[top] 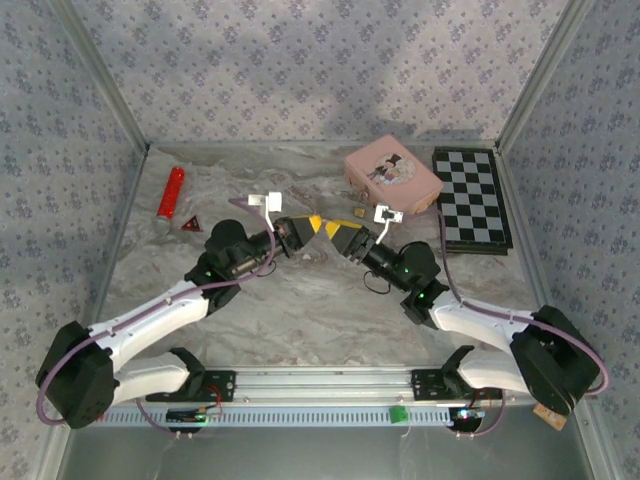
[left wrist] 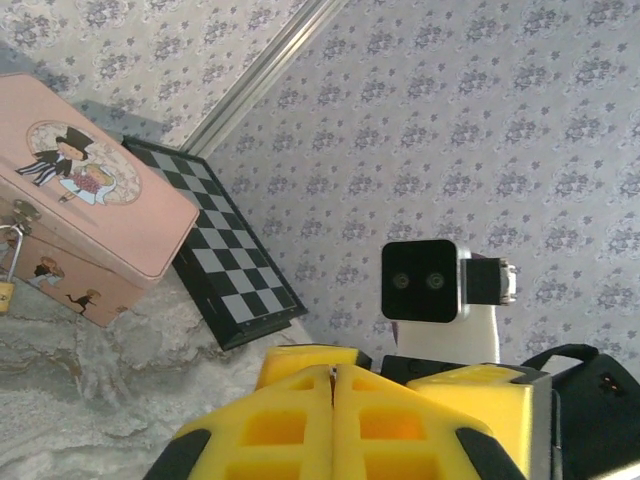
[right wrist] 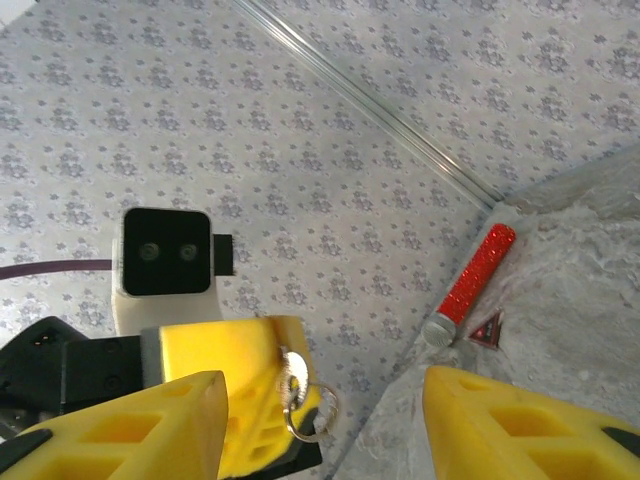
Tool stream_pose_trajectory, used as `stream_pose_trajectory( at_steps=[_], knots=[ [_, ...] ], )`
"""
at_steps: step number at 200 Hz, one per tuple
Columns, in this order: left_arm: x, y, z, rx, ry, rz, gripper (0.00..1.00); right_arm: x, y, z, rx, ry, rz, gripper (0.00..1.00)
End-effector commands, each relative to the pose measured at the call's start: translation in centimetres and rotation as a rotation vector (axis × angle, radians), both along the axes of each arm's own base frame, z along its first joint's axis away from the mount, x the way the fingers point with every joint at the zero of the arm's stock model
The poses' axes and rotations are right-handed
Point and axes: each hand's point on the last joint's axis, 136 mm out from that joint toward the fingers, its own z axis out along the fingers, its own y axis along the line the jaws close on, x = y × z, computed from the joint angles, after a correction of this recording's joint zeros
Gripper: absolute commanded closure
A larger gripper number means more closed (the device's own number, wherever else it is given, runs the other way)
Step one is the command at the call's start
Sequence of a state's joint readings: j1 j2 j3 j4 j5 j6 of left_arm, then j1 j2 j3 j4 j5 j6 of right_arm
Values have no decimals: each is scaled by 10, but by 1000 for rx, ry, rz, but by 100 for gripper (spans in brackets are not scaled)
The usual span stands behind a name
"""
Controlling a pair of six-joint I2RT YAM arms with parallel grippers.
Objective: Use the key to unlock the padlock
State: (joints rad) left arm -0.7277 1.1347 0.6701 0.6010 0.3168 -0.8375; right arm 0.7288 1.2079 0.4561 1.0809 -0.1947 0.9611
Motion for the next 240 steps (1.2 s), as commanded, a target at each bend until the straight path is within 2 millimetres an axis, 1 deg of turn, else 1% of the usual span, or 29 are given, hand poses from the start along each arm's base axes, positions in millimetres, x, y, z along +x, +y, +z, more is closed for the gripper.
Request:
stream_pose_trajectory(
  at_steps=[1, 15, 36, 57, 77, 109, 149, 165, 220, 240],
  knots=[
    [-1, -7, 26, -27, -53, -18, 100, -2, -5, 18, 73, -55, 2, 48],
    [-3, -8, 25, -30, -51, -30, 100, -4, -2, 22, 76, -61, 40, 50],
    [-5, -9, 27, -36, -47, -38, 100, -5, 1, 23, 80, -63, 73, 53],
    [-7, -8, 29, -40, -47, -44, 100, -7, 2, 25, 81, -87, 83, 58],
    [-8, -9, 29, -37, -42, -53, 100, -7, 2, 27, 79, -95, 90, 60],
    [-8, -10, 27, -34, -36, -57, 100, -12, 9, 34, 79, -113, 144, 65],
    [-7, -10, 27, -36, -38, -56, 100, -11, 7, 34, 73, -116, 153, 70],
    [-8, -10, 26, -37, -33, -57, 100, -11, 8, 35, 70, -119, 166, 76],
    [-8, -9, 26, -34, -38, -52, 100, -9, 11, 36, 70, -108, 183, 84],
    [-8, -9, 26, -34, -38, -51, 100, -10, 12, 37, 68, -111, 195, 85]
  ],
)
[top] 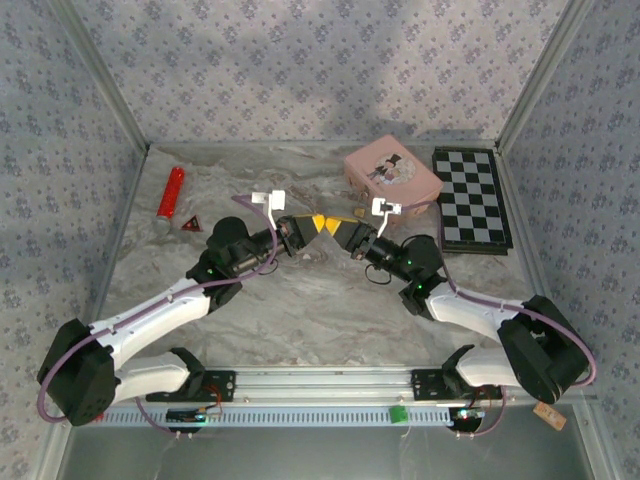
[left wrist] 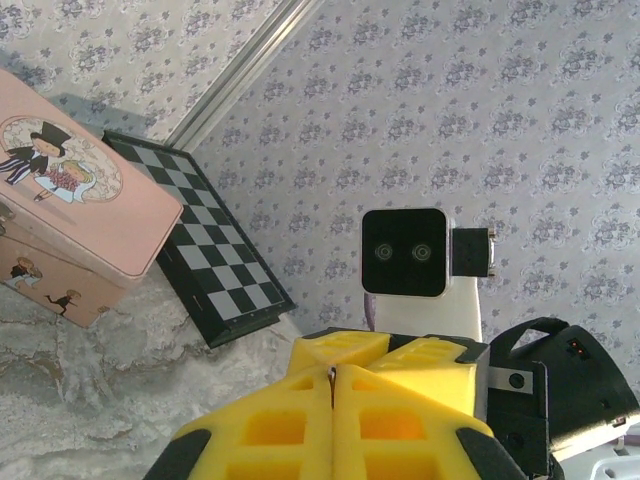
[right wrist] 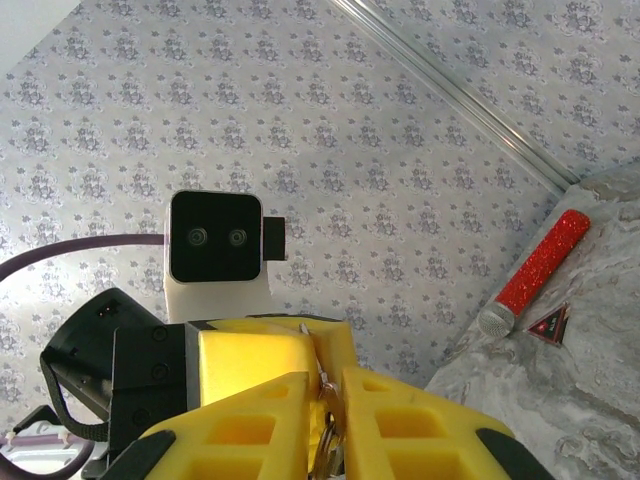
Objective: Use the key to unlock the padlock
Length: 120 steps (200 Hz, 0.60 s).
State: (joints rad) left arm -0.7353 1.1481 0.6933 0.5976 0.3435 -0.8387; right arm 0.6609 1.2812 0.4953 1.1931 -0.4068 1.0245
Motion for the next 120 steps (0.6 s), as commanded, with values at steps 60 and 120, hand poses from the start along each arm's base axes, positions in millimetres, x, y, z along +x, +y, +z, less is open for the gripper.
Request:
stream_pose_trajectory(
  at_steps=[60, 120],
  knots=[
    [-3, -4, 16, -26, -32, -19, 100, -10, 9, 29, 34, -74, 86, 98],
    [14, 33, 4, 166, -91, 130, 50, 14, -23, -3, -68, 42, -30, 100]
  ],
)
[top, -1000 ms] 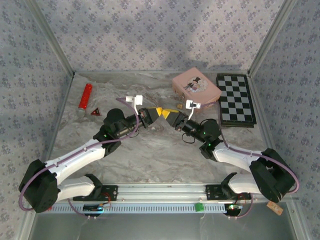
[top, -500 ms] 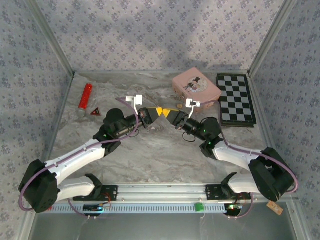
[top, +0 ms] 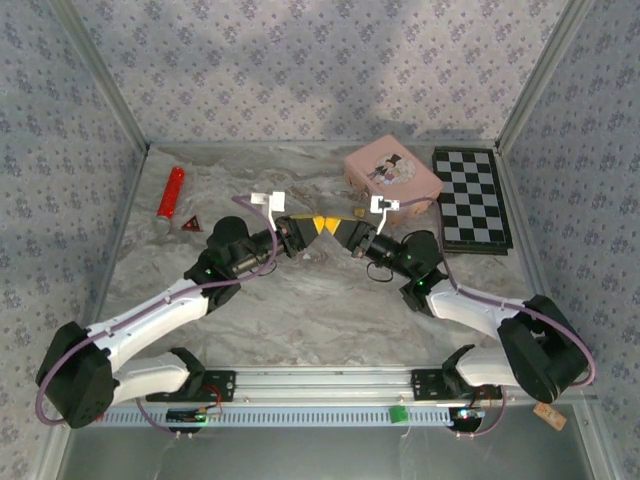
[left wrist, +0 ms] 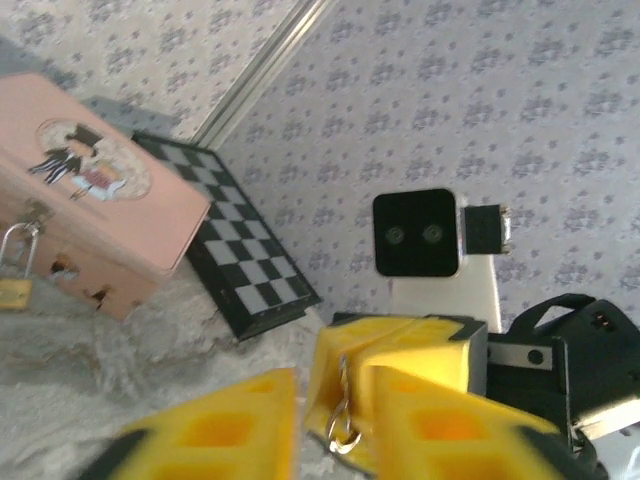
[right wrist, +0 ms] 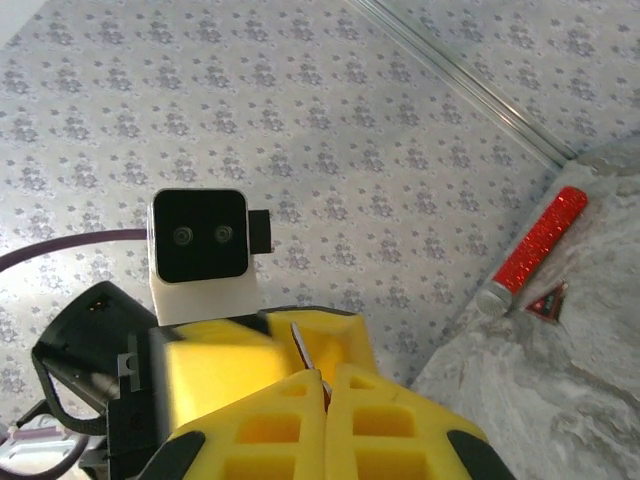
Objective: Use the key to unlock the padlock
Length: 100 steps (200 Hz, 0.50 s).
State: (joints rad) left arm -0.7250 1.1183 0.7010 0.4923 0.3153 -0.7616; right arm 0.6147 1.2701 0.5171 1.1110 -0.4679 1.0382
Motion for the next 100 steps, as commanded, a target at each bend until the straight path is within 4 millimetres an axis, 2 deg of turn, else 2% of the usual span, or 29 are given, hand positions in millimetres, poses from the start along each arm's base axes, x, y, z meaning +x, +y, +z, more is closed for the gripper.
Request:
stream_pose_trajectory(
  at_steps=[1, 22, 57, 76, 100],
  knots=[
    [11, 25, 14, 88, -76, 89, 50, 6, -20, 2, -33, 2, -48, 100],
    [30, 47, 2, 190, -22, 143, 45, 10, -36, -12, -90, 35, -76, 100],
    [60, 76, -39, 415, 115, 274, 44, 7, -61, -23, -253, 55, -141, 100],
    [71, 81, -59, 535, 176, 293, 44, 1, -74, -23, -361, 40, -190, 100],
    [85, 70, -83, 605, 236, 257, 44, -3, -95, -28, -537, 40, -281, 100]
  ],
)
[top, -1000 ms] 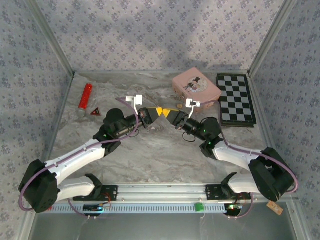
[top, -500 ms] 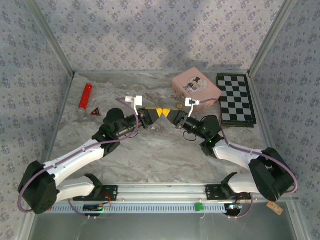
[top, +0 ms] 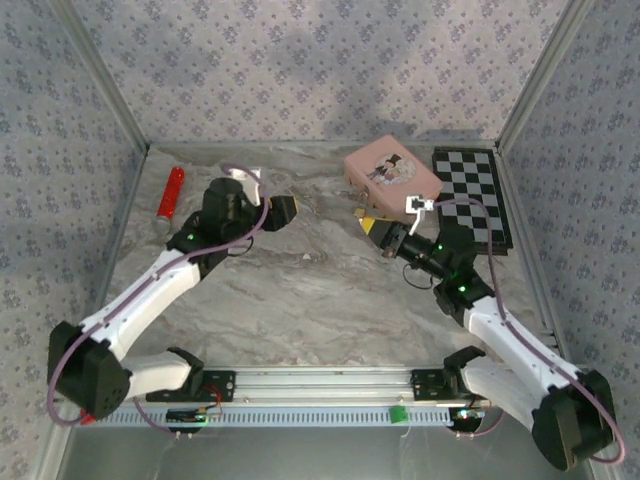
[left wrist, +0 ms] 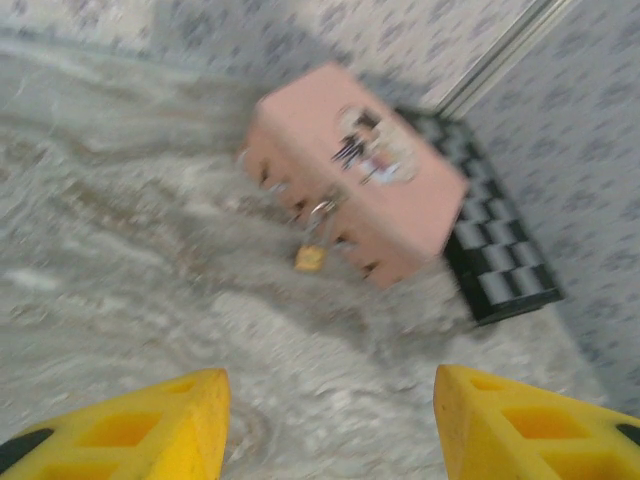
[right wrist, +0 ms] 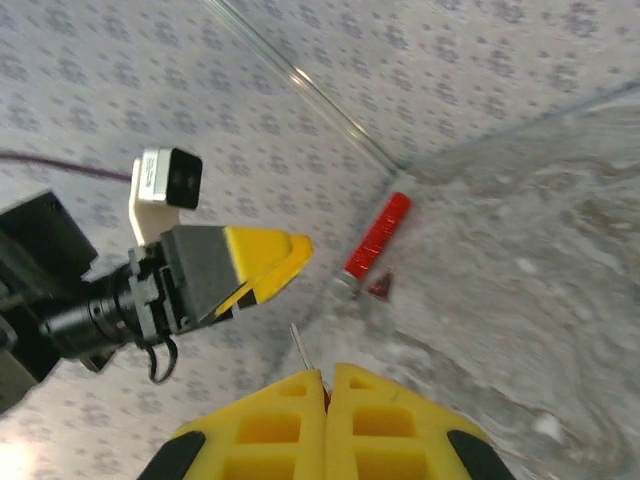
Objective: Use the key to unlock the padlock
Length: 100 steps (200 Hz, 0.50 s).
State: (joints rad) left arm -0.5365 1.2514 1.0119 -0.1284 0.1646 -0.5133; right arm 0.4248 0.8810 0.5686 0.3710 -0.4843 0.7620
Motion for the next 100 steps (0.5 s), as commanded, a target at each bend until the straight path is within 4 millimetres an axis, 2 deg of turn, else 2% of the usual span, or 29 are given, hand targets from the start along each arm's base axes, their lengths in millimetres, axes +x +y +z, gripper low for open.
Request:
stream_pose_trajectory(
  at_steps=[1, 36, 69, 100],
  knots=[
    [5, 3, -38, 145, 113, -8, 44, -5, -22, -18, -242, 27, -83, 100],
    [24, -37, -72, 186, 205, -99, 44, -7, -50, -24, -340, 38, -186, 100],
    [34, -85, -98, 247, 231, -261, 45, -11, -61, -32, -334, 43, -218, 100],
    [49, -113, -113, 228, 213, -328, 44, -17, -66, -39, -317, 51, -228, 100]
  ],
)
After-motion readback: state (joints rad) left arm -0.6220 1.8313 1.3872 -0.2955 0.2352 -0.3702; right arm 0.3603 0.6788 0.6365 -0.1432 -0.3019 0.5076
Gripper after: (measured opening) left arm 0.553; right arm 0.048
